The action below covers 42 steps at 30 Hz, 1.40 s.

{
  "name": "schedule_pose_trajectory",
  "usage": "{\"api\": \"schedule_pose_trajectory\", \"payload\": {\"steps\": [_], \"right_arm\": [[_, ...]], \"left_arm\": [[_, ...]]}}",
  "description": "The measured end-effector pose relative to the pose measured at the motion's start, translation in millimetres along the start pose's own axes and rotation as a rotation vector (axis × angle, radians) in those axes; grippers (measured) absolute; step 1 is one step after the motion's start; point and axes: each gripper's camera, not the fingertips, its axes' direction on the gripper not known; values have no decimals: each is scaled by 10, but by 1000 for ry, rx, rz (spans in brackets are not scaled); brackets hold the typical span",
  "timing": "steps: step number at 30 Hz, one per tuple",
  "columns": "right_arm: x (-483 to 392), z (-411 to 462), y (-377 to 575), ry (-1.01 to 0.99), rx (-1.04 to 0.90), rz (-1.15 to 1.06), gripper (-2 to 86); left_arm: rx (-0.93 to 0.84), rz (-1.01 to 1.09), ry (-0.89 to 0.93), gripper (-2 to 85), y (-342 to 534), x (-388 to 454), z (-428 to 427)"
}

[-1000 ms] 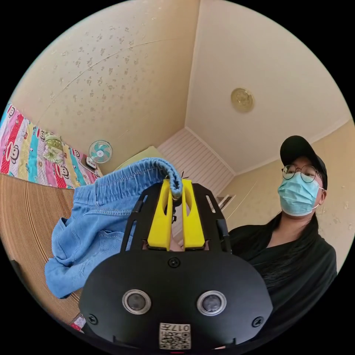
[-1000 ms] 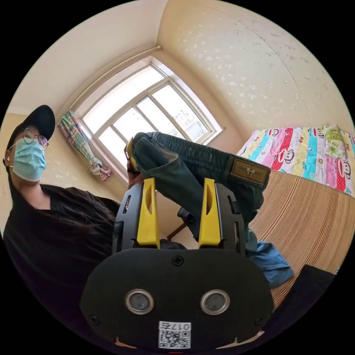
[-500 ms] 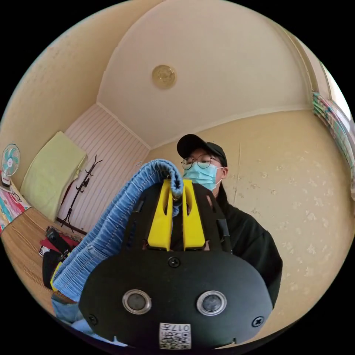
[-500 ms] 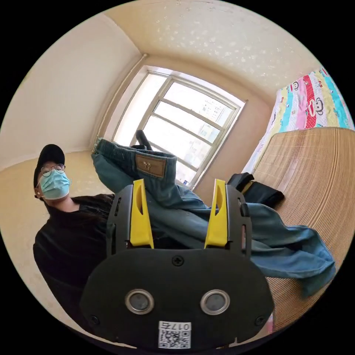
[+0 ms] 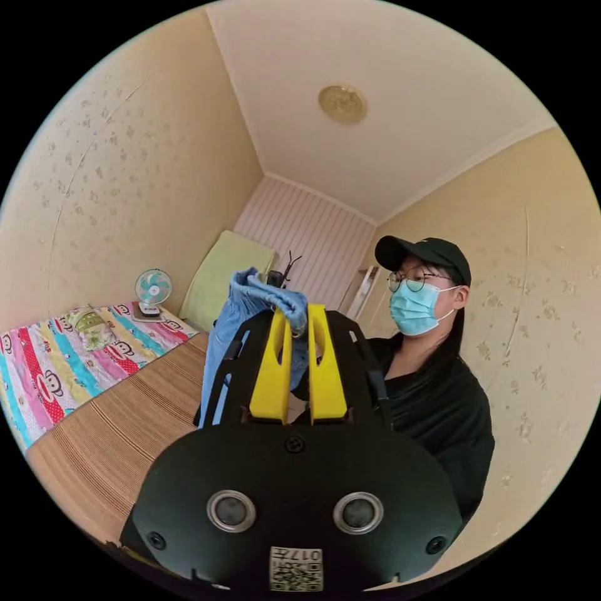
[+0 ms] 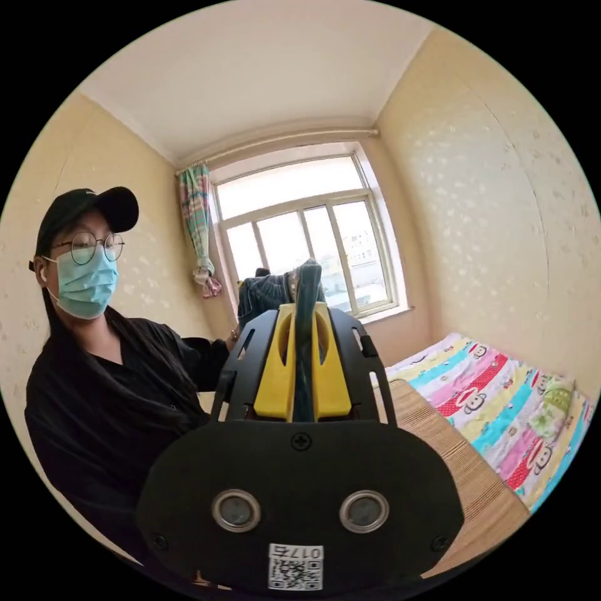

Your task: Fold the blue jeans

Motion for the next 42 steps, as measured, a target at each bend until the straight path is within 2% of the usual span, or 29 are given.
{"api": "schedule_pose_trajectory", "payload": {"steps": [4,9,13,15,18,22,25,28,31,33,34,36,37,39,40,42], "right_arm": [[-1048,-74,-913,174,-31,-202,29],[-2032,-280,-1577,377,17,-354,30],[-2325,-423,-1884,333,45,-338,31],[-2569,-516,-2007,324,55,-344,30],[-2876,-613,-2119,325,71,-365,29],[-3041,-679,-2251,341,64,-350,26],[-2928,-697,-2302,353,53,-291,24],[-2569,-567,-2244,381,-14,-222,22],[-1835,-313,-2033,386,-100,-56,22],[-953,-7,-1750,401,-197,132,24],[-703,86,-1665,414,-226,176,25],[301,529,-1280,513,-326,257,28],[562,650,-1174,545,-343,277,30],[1580,1044,-693,629,-324,431,37],[1783,1101,-546,644,-301,477,39],[2312,1159,196,745,-196,713,42]], "left_arm": [[20,132,-170,44,-312,610,-134],[40,323,-626,35,-681,1595,-232],[116,309,-647,31,-878,1908,-199],[231,365,-709,29,-882,2169,-198],[285,434,-762,28,-944,2403,-130],[317,424,-791,27,-1134,2402,-98],[283,374,-791,27,-1356,2082,-103],[213,280,-811,26,-1531,1419,-84],[108,114,-825,26,-1631,353,-55],[11,-70,-805,27,-1662,-790,-40],[-14,-119,-800,28,-1661,-1118,-29],[-93,-280,-819,32,-1600,-2495,50],[-103,-303,-835,34,-1573,-2817,78],[-103,-359,-899,43,-1389,-4024,173],[-103,-364,-913,45,-1317,-4269,191],[-138,-502,-985,66,-883,-5109,209]]}}
